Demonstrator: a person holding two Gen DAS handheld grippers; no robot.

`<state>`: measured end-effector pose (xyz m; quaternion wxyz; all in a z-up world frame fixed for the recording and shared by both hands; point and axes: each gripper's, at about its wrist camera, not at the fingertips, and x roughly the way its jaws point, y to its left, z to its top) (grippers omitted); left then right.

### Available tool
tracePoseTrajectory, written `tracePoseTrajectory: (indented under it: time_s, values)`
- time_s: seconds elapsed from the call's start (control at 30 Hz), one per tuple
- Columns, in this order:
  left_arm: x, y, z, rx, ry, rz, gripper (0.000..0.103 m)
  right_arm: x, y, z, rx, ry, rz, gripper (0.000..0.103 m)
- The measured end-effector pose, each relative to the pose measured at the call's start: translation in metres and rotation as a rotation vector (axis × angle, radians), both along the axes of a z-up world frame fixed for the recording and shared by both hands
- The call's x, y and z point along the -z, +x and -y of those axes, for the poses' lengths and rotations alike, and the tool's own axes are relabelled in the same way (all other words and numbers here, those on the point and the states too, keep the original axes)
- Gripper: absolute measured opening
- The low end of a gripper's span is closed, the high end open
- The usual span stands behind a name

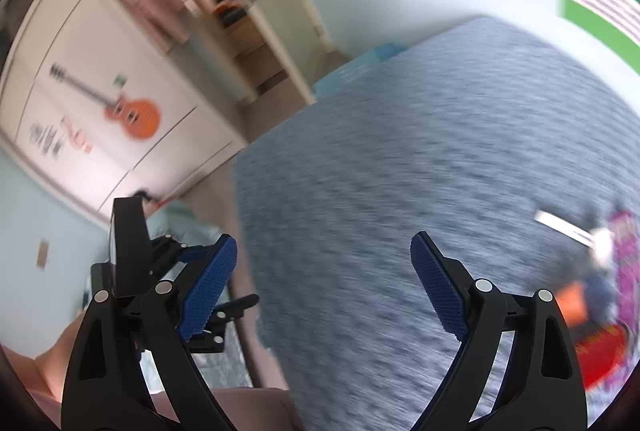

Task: Collect trash
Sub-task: 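Return both tools to the remaining items on the bedspread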

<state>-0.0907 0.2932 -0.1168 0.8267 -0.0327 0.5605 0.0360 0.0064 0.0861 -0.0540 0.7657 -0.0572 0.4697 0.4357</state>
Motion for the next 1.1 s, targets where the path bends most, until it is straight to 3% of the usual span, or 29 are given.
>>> tracePoseTrajectory:
  time_s: [0.33,0.5,0.67,0.87,1.1]
  values:
    - [-0.015,0.055,0.076,0.214,0.014,0.042,0.082,-0.018,0.024,0.121,0.259,0.012,0.059,0.088]
    - [-0.018,0.076,0.108,0.3,0.014,0.053,0.088,-0.02,0.025,0.177,0.364,0.005,0.064,0.088]
    - [-0.022,0.094,0.14,0.398,0.026,0.061,0.088,-0.017,0.023,0.226,0.474,-0.018,0.065,0.088]
    - [-0.024,0.122,0.169,0.457,0.025,0.058,0.088,-0.005,0.023,0.271,0.55,-0.072,0.056,0.088]
    - [-0.015,0.151,0.194,0.5,0.041,0.022,0.088,0.02,0.032,0.294,0.553,-0.151,0.036,0.088]
